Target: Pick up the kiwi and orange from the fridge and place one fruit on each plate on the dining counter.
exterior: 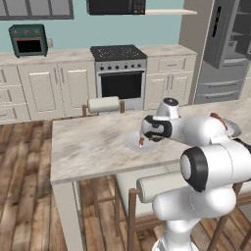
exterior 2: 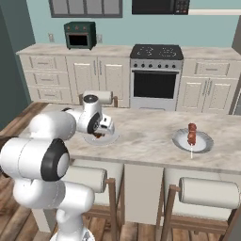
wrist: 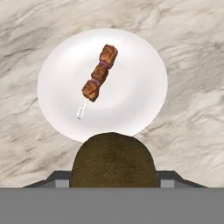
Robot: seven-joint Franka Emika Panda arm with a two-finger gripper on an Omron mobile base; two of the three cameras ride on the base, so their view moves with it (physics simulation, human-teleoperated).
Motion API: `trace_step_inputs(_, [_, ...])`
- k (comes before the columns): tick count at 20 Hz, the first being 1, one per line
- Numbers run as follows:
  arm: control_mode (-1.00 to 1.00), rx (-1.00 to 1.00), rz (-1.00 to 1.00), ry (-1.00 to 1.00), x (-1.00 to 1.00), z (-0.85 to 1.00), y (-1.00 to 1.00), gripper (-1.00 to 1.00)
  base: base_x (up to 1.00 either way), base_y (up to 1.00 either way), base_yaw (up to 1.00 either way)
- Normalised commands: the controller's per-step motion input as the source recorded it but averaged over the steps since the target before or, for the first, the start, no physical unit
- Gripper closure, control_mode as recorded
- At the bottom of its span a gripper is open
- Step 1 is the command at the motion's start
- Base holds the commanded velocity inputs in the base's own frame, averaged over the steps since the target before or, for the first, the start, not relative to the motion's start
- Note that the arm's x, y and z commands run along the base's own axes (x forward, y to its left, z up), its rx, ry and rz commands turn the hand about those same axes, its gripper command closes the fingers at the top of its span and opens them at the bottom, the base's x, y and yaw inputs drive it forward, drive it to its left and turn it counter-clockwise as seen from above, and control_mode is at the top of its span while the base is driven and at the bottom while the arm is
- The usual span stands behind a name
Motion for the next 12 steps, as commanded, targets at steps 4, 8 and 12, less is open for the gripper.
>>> trace_step_inputs(4, [-1.0, 0.0, 0.0, 0.0, 0.27, -0.31, 0.0, 1.0, 0.0, 0.0, 0.0])
trace_step_inputs(8, [-1.0, 0.0, 0.0, 0.0, 0.31, -0.26, -0.01, 1.0, 0.0, 0.0, 0.0])
trace_step_inputs(12, [-1.0, 0.0, 0.0, 0.0, 0.36, -0.21, -0.03, 1.0, 0.0, 0.0, 0.0])
